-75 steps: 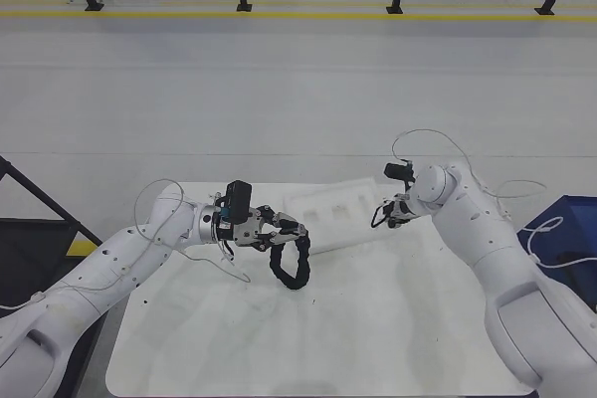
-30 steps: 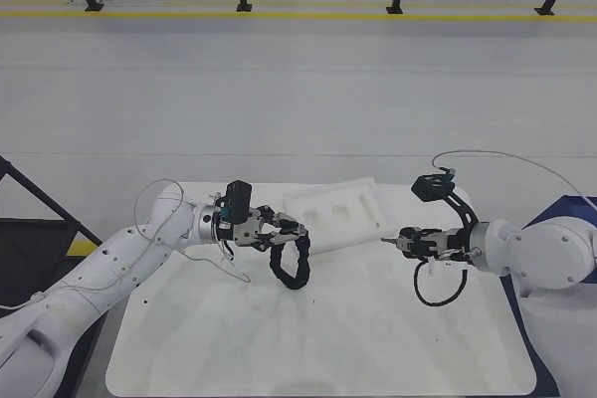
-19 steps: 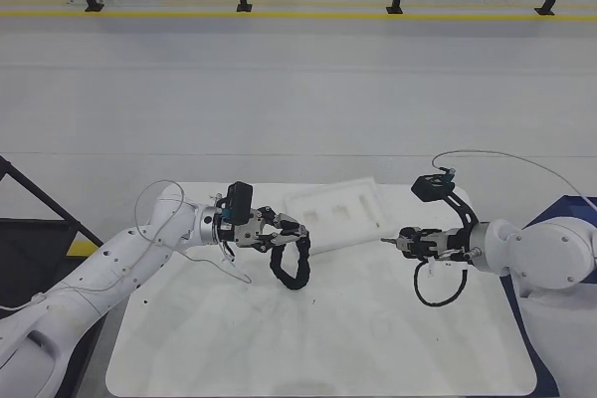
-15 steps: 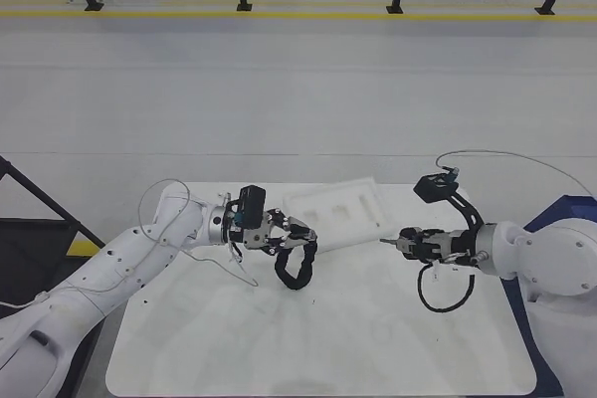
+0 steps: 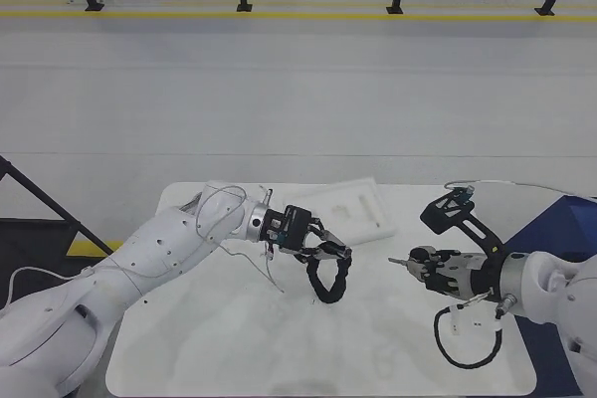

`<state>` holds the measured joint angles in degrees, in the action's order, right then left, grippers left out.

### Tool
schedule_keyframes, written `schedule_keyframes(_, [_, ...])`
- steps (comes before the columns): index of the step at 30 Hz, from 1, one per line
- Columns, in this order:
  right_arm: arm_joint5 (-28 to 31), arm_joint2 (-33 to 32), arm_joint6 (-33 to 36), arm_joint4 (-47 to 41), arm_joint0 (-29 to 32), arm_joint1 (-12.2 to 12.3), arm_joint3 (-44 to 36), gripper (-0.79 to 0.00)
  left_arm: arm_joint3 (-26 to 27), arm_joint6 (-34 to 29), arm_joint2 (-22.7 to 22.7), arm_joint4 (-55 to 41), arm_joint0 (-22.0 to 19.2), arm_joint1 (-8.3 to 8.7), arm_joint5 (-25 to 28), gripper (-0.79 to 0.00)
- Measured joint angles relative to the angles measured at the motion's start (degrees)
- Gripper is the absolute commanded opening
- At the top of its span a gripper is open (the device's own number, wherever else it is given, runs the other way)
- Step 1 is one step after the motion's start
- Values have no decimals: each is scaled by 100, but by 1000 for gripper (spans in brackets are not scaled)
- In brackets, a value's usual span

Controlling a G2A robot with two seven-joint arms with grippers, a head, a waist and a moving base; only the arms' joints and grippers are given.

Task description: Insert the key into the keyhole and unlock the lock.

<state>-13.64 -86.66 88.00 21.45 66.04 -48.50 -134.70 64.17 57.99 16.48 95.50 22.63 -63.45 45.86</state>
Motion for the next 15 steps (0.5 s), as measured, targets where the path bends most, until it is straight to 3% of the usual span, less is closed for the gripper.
schedule_keyframes(4, [-29, 111, 0, -180, -73, 183, 5, -785, -406, 429, -254, -83, -135, -364, -383, -785])
schedule_keyframes(7, [-33, 118, 0, -195, -79, 192, 5, -785, -645, 734, -413, -296, -175, -562, -689, -785])
schedule_keyframes(15, [-25, 115, -26, -188, -59, 189, 15, -785, -662, 760, -429, -325, -174, -573, -715, -785])
